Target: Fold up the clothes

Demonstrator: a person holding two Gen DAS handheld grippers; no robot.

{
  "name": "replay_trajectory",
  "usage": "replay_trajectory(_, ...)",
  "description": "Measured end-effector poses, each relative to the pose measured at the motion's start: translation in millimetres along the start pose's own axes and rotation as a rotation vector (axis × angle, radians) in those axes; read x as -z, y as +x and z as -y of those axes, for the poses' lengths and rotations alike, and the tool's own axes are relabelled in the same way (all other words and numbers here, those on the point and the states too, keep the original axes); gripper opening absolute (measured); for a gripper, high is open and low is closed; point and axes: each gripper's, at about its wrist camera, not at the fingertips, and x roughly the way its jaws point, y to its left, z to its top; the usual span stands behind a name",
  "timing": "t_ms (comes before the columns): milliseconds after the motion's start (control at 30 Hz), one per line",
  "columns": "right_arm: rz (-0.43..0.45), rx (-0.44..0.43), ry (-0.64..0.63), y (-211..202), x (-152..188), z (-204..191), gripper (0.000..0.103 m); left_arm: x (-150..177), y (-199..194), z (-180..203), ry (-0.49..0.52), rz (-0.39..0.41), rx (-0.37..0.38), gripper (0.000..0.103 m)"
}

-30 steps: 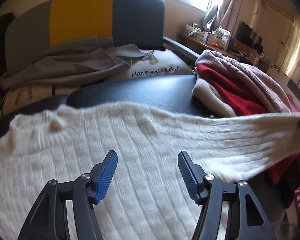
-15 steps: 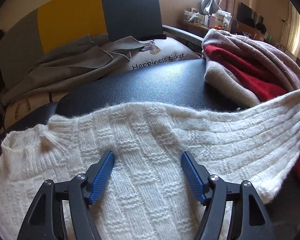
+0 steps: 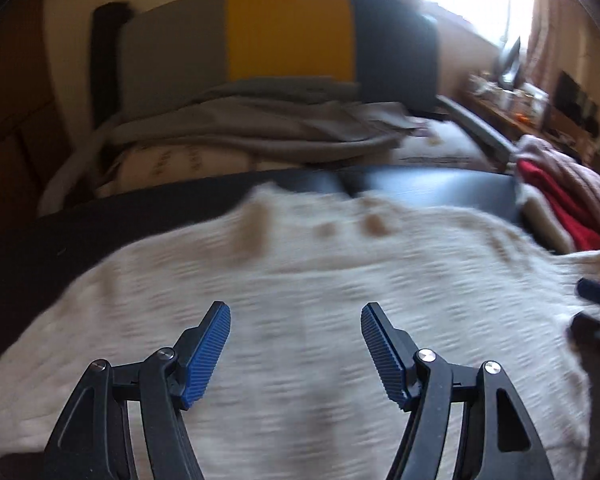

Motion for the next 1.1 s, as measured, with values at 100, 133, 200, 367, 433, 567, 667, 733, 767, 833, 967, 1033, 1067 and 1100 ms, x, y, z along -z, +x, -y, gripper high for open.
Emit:
replay_trajectory(100,-0.027,0.011,-0.032,46,-5,-43,0.084,8,10,-37,-0.072,-0.024,-0.051,0.07)
replay_trajectory(133,-0.038,0.051,-0.043,58,-7,-49,0.084,14,16,-48,-0.108,-0.037,-0.061,0.07)
replay_trajectory(200,-0.069,0.11,-0.042,79,-7,-53,0.084,22,18,-65,-0.18,-0.014,-0.009,0.072)
replay_trajectory(367,-0.068,0.137,-0.009,93,5,-37,0.09,27,19,-66,-0.178,0.001,-0.025,0.072)
replay_trajectory(433,-0.068,0.151,-0.016,96,7,-36,0.095,27,20,-66,-0.178,0.003,-0.035,0.073)
replay_trajectory(567,-0.081,0.167,0.003,101,0,-26,0.103,27,19,-66,-0.185,0.009,-0.031,0.073)
replay_trajectory(667,-0.089,0.155,0.003,99,-1,-27,0.103,26,20,-66,-0.18,0.009,-0.037,0.074)
replay_trajectory(733,-0.124,0.127,0.021,87,-4,-23,0.103,26,20,-66,-0.179,0.01,-0.039,0.074)
replay_trajectory(767,-0.142,0.113,0.03,80,-6,-21,0.097,26,20,-66,-0.179,0.01,-0.039,0.074)
replay_trajectory(833,-0.039,0.094,0.11,35,-3,-1,0.087,26,20,-66,-0.179,0.009,-0.039,0.074)
replay_trajectory(967,0.18,0.015,0.356,-81,29,78,0.087,26,21,-65,-0.176,0.009,-0.043,0.074)
replay_trajectory(1033,0.247,0.029,0.489,-124,52,126,0.087,26,21,-65,-0.174,0.009,-0.046,0.074)
replay_trajectory(1067,0.285,0.044,0.568,-149,67,153,0.087,26,21,-64,-0.174,0.009,-0.047,0.074)
replay_trajectory(1100,0.323,0.058,0.646,-173,82,180,0.087,26,21,-64,-0.171,0.008,-0.05,0.074)
